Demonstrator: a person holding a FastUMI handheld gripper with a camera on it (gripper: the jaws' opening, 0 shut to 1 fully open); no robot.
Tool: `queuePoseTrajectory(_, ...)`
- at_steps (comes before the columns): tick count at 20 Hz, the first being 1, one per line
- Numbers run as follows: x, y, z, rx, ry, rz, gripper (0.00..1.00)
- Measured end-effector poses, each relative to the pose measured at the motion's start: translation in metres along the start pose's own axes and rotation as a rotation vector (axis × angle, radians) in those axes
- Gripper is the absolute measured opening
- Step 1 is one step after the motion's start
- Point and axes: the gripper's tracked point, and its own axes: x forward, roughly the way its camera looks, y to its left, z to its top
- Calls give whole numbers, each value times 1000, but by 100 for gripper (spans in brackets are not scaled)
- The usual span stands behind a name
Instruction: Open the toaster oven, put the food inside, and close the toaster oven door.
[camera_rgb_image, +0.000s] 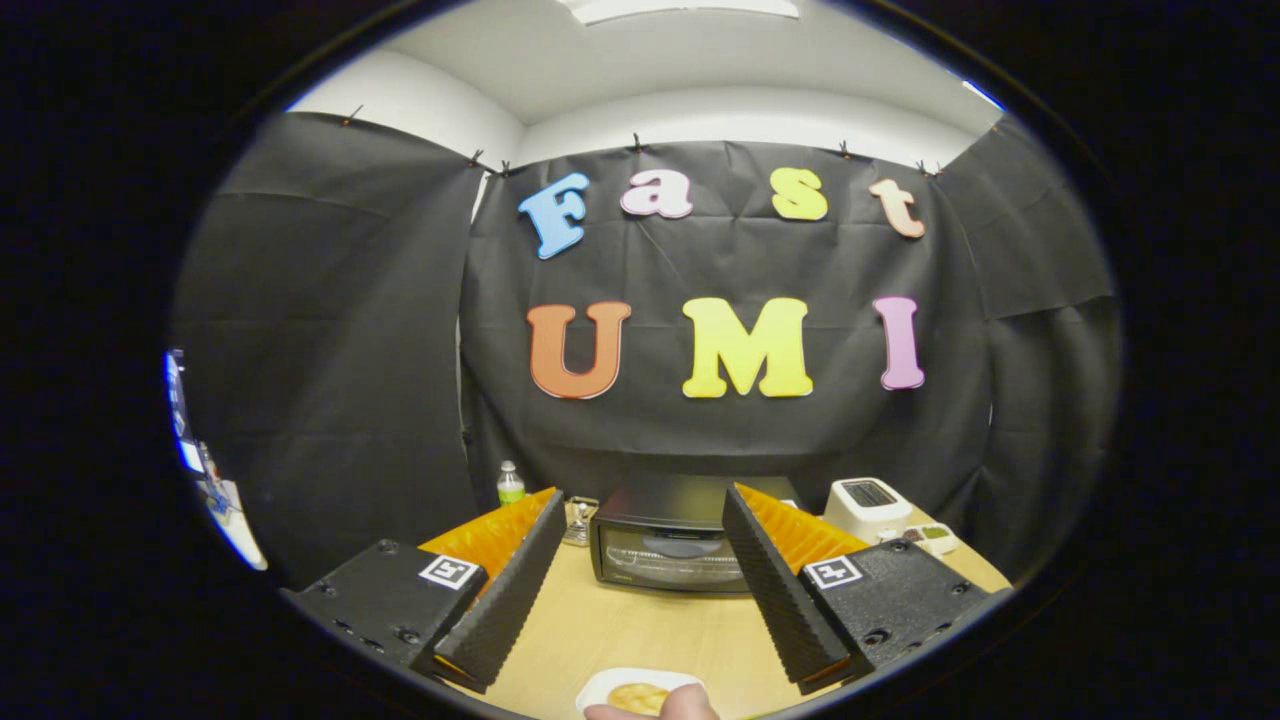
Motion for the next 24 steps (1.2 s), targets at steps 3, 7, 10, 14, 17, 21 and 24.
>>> queuePoseTrajectory(3, -3, -4, 0, 4, -2, -8, 100)
queuePoseTrajectory(7, -10, -21, 3, -1, -8, -36, 100)
queuePoseTrajectory(10, -12, -38, 6, 22, -29, -74, 100)
queuePoseTrajectory(14, -2, -54, 5, 39, -27, -100, 100)
queuePoseTrajectory(17, 22, -58, 9, 54, -41, -108, 100)
queuePoseTrajectory(21, 75, -55, 10, 72, -64, -99, 100)
queuePoseTrajectory(24, 120, -57, -1, 86, -46, -93, 100)
